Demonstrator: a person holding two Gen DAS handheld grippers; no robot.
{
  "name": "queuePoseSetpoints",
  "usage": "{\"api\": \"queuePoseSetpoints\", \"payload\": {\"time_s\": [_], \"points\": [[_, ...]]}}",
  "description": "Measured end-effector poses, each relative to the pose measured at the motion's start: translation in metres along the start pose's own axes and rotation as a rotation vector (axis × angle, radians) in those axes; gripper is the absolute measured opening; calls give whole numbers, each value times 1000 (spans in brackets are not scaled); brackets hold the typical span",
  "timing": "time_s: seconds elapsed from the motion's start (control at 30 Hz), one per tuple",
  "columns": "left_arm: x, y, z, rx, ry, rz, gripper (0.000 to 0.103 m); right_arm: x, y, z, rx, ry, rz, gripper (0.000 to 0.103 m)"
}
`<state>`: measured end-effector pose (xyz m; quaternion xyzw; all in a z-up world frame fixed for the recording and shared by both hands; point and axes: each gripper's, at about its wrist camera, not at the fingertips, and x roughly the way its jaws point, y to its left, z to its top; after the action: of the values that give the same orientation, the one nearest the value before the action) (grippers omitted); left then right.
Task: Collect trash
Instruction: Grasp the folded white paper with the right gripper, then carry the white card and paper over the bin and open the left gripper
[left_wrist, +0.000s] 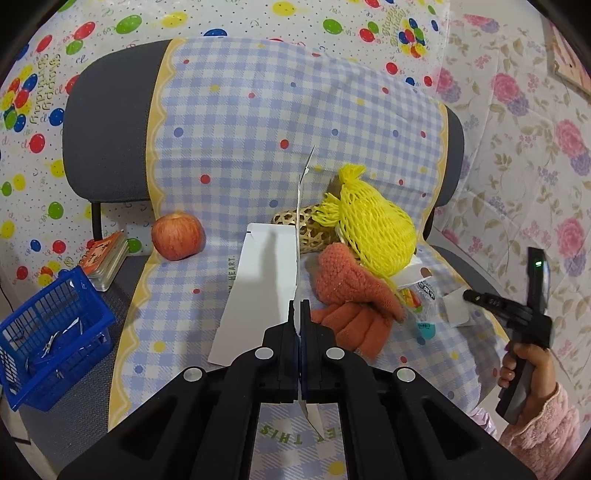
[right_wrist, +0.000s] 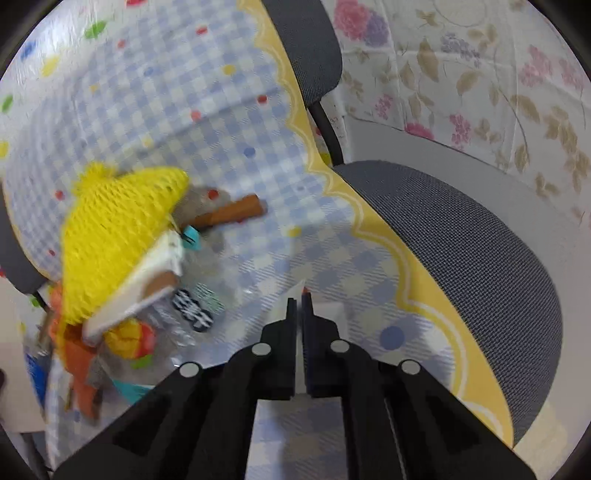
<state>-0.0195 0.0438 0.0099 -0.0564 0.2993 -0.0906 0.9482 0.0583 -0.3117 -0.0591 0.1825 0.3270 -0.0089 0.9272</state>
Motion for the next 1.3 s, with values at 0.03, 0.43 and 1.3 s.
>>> {"api": "queuePoseSetpoints", "payload": {"time_s": [0.03,0.43,1.3], "points": [[-1,0,0,0,0,-3,0,-13,6,1,-26,-36,5,2],[-39,-21,1,49,-35,-45,0,-97,50,-4,-183,-122,113,2],[-86,-168,-88,373,64,-425,1,-256,-7,-135,-163,-181,-23,2]]}}
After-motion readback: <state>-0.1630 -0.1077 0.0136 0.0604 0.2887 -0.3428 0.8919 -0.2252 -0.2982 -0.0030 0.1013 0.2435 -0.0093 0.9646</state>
